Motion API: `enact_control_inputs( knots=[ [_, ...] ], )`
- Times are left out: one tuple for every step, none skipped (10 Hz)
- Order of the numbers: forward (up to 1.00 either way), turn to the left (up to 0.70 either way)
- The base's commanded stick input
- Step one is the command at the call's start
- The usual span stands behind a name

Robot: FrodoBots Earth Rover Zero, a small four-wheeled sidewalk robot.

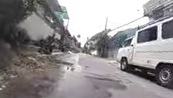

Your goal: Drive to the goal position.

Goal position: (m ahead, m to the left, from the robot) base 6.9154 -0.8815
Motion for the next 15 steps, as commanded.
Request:
enact_control_inputs(
  knots=[
    [0.85,-0.19],
    [0.85,-0.20],
    [0.85,-0.20],
    [0.85,-0.18],
    [0.85,0.00],
    [0.85,0.00],
    [0.85,0.00],
    [0.85,0.00],
    [0.85,0.00],
    [0.85,0.00],
    [0.85,0.00],
    [0.85,-0.01],
    [0.85,-0.02],
    [0.85,-0.18],
    [0.85,-0.19]
  ],
)
